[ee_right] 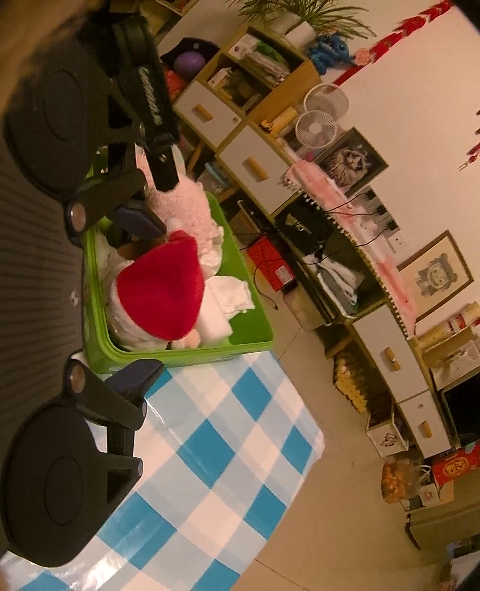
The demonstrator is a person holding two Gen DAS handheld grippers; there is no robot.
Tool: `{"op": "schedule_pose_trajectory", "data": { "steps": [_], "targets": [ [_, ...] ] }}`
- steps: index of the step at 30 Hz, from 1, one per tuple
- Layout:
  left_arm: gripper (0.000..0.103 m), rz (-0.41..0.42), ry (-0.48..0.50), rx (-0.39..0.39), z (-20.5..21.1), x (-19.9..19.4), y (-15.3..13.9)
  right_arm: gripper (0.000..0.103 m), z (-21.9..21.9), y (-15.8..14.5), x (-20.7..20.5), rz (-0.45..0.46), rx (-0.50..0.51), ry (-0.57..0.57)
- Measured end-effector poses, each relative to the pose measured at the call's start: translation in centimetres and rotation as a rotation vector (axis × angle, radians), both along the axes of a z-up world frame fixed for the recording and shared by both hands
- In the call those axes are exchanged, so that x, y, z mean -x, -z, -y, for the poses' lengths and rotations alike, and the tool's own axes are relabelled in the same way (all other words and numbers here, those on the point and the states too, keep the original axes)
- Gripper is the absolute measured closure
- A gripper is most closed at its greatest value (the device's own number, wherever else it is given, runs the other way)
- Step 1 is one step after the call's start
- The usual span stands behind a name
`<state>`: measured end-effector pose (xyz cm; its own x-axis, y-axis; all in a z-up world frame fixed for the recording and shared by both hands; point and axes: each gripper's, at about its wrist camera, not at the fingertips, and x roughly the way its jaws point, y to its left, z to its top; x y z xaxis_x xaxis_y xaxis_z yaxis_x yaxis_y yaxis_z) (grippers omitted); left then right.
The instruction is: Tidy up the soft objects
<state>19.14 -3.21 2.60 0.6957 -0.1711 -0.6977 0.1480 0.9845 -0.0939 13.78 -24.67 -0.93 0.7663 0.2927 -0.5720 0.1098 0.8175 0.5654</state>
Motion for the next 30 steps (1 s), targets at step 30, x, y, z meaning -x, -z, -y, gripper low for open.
{"op": "schedule_pose_trajectory", "data": {
  "steps": [30],
  "targets": [
    [0.005, 0.024, -0.163, 0.014, -6.5, 15.9, 3.4, 0.074, -1.4, -1.1, 8.6, -0.038, 0.152, -0.183]
  ]
}}
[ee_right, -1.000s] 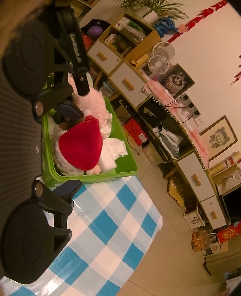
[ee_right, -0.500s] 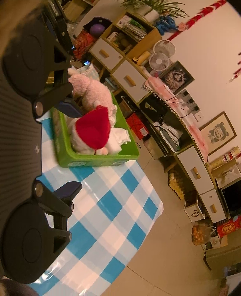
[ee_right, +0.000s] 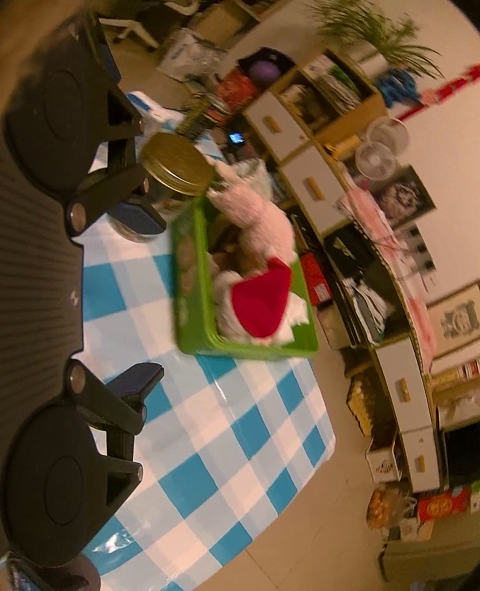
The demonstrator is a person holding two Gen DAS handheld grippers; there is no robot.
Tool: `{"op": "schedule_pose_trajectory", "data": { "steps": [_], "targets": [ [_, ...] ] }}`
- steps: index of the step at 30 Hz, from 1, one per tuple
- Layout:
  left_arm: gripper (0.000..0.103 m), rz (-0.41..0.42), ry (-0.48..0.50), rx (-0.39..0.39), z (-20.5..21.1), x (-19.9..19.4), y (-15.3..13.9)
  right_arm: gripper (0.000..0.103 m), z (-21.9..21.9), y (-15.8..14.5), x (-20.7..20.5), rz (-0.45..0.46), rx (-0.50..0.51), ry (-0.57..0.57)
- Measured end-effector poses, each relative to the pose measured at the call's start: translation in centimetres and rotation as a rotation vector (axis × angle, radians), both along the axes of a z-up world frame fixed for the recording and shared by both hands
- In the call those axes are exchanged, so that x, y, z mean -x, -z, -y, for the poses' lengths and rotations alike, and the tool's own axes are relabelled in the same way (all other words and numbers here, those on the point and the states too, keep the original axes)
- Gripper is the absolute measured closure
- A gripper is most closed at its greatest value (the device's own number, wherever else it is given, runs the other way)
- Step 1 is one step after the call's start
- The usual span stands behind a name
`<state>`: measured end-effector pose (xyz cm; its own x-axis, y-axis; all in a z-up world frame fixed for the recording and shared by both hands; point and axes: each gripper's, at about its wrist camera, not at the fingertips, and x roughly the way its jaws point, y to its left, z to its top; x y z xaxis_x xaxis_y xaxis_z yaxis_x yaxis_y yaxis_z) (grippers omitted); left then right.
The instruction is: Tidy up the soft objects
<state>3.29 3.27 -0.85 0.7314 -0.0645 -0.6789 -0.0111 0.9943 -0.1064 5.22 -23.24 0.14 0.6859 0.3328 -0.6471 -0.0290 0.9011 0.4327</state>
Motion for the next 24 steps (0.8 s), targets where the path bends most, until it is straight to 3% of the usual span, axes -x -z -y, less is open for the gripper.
{"op": "schedule_pose_trajectory", "data": {
  "steps": [3, 8, 24],
  "targets": [
    [0.005, -0.046, -0.022, -0.006, 0.1, 0.8, 0.6, 0.073, -1.1, -0.2, 0.9, -0.01, 0.043, -0.025],
    [0.005, -0.042, -0.008, -0.025, 0.3, 2.2, 0.2, 0.073, -2.5, -0.5, 2.1, -0.022, 0.103, -0.058],
    [0.005, -0.041, -0.046, -0.028, 0.5, 3.0, -0.8, 0.073, -4.5, -1.1, 2.6, -0.042, 0.143, -0.058]
  ]
}}
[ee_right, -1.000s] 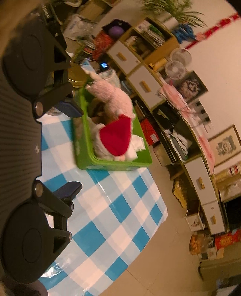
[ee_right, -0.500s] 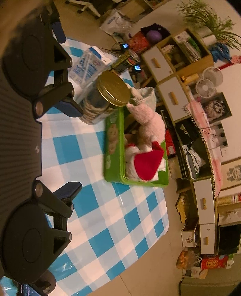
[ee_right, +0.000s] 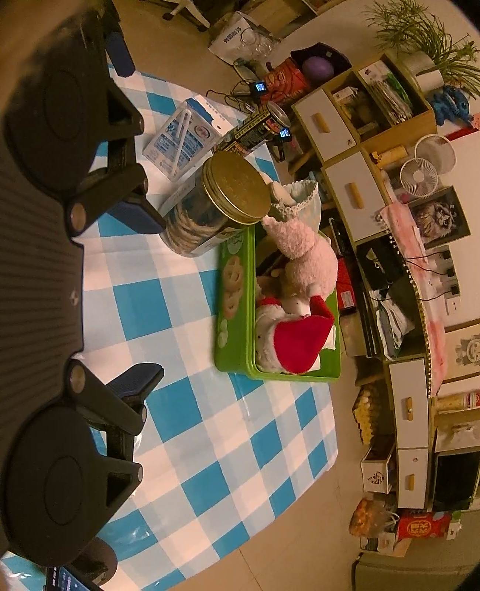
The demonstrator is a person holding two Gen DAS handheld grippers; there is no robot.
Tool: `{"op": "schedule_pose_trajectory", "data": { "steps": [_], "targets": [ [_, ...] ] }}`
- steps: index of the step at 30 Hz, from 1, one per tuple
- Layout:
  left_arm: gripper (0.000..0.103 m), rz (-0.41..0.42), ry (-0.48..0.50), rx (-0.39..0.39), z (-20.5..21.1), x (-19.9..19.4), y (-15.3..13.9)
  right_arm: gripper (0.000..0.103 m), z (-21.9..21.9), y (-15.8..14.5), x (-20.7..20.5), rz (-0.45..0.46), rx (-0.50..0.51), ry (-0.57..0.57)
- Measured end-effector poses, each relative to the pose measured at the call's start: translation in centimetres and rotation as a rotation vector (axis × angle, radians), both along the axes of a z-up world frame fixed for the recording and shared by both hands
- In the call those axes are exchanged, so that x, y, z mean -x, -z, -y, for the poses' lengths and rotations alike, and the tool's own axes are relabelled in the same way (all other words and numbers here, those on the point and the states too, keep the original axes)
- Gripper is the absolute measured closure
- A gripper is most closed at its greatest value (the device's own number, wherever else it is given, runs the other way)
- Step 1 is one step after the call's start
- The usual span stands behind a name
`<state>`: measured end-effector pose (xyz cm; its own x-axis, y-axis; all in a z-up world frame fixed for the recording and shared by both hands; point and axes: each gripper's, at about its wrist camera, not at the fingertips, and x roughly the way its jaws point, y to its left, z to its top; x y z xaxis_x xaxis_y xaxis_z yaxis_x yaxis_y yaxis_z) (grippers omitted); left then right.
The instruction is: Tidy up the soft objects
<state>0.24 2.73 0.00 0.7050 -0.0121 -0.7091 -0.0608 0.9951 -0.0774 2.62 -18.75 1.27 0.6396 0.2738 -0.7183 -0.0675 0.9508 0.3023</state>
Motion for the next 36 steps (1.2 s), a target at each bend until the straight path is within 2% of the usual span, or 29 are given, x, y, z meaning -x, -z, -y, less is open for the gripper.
{"op": "schedule_pose_trajectory", "data": {
  "steps": [36],
  "targets": [
    [0.006, -0.032, 0.011, 0.019, 0.74, 0.18, -0.18, 0.073, -0.25, 0.04, 0.3, 0.002, 0.017, -0.01]
  ]
}}
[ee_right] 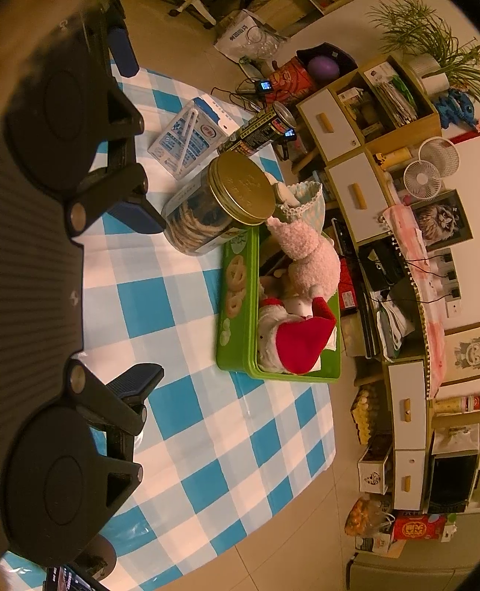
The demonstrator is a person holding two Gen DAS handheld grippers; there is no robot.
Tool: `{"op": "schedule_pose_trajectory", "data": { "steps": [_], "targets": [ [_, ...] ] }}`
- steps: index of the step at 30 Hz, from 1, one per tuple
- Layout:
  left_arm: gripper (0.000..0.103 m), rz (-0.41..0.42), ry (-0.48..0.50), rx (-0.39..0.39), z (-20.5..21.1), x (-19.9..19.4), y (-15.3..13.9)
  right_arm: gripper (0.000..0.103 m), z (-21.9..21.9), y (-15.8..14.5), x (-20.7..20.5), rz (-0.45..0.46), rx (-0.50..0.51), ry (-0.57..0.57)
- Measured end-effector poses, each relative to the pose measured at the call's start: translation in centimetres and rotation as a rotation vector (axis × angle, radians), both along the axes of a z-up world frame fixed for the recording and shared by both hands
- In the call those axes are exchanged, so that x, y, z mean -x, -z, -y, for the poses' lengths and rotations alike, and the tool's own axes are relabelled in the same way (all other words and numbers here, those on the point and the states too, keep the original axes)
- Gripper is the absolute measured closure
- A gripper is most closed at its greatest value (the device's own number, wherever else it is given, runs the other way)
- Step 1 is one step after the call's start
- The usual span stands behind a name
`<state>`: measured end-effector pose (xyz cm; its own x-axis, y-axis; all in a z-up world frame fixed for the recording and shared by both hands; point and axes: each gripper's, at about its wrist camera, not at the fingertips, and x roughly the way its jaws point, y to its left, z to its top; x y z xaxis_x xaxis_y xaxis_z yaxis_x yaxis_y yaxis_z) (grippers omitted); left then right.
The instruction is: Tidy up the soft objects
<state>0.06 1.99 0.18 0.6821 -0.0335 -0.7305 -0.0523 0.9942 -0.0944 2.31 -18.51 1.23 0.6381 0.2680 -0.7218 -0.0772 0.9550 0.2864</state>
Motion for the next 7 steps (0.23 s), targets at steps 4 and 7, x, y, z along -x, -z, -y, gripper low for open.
{"op": "schedule_pose_trajectory", "data": {
  "steps": [4, 7],
  "targets": [
    [0.007, 0.002, -0.01, -0.005, -0.08, 0.07, 0.03, 0.073, -0.04, 0.03, 0.05, 0.0, 0.001, 0.0],
    [0.007, 0.001, -0.008, 0.0, -0.18, 0.07, 0.03, 0.073, -0.05, 0.0, 0.06, 0.001, 0.0, 0.0]
  ]
}}
